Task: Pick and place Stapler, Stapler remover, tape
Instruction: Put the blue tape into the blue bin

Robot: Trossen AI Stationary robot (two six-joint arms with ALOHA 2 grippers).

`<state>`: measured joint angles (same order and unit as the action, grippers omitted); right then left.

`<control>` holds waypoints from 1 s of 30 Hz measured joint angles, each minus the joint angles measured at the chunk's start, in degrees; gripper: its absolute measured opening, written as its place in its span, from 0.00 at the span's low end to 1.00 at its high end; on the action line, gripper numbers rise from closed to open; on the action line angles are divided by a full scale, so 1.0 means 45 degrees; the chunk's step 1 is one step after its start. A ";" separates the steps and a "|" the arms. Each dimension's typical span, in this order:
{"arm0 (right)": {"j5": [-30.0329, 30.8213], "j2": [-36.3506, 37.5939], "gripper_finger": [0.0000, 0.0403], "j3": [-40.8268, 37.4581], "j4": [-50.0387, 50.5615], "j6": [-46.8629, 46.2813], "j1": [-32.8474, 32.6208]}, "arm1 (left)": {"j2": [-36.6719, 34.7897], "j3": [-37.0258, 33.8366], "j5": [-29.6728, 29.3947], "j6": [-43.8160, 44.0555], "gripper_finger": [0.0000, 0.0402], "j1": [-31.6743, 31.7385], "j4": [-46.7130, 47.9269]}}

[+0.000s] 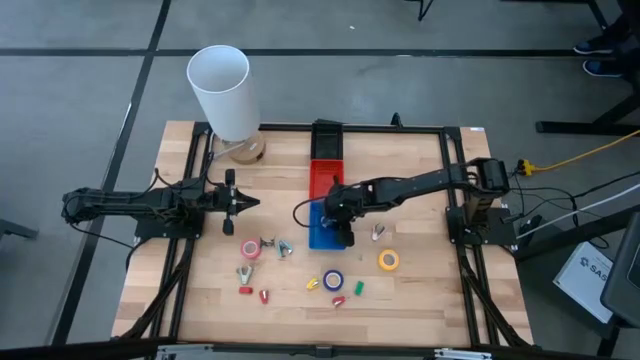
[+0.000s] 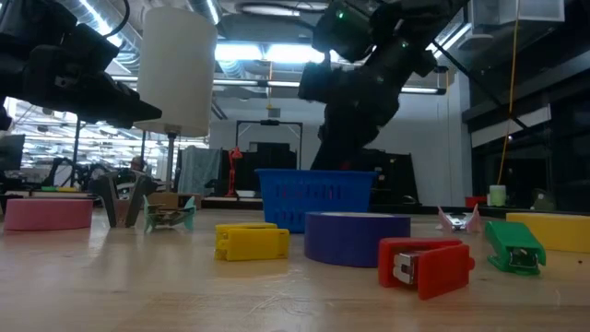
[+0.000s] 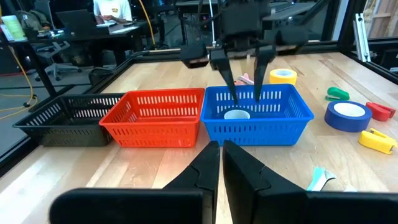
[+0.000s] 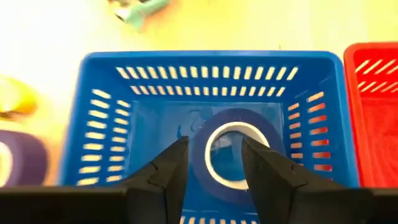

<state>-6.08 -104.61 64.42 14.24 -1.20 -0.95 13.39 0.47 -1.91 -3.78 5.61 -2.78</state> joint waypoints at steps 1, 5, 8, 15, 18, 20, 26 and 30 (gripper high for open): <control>-0.0121 0.0128 0.38 0.0000 -0.0036 0.0001 0.0000 | 0.0000 0.0002 0.0000 -0.0002 0.04 0.0001 0.0001; -0.0277 0.0648 0.38 0.0005 0.0085 -0.0026 -0.0050 | 0.0000 -0.0001 0.0000 -0.0002 0.04 0.0003 0.0002; -0.0270 0.1018 0.38 0.0005 0.0190 -0.0005 -0.0193 | 0.0000 -0.0001 0.0000 -0.0002 0.04 -0.0001 0.0002; -0.0263 0.1388 0.38 0.0005 0.0324 0.0056 -0.0684 | 0.0000 0.0002 0.0000 -0.0002 0.04 0.0002 0.0003; -0.0227 0.1388 0.38 0.0005 0.0408 0.0078 -0.0942 | 0.0000 0.0003 0.0000 0.0002 0.04 0.0002 0.0001; -0.0224 0.1388 0.38 0.0005 0.0408 0.0080 -0.1180 | 0.0001 -0.0001 0.0000 0.0002 0.04 0.0003 0.0001; -0.0224 0.1383 0.38 0.0005 0.0404 0.0857 -0.2036 | 0.0000 0.0000 0.0000 0.0002 0.04 0.0002 -0.0001; -0.0224 0.1383 0.38 0.0005 0.0351 0.2020 -0.2776 | 0.0000 -0.0001 0.0000 -0.0001 0.04 0.0003 -0.0002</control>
<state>-7.09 -98.39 64.45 15.82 7.89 -13.44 13.39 0.47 -1.91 -3.79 5.62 -2.79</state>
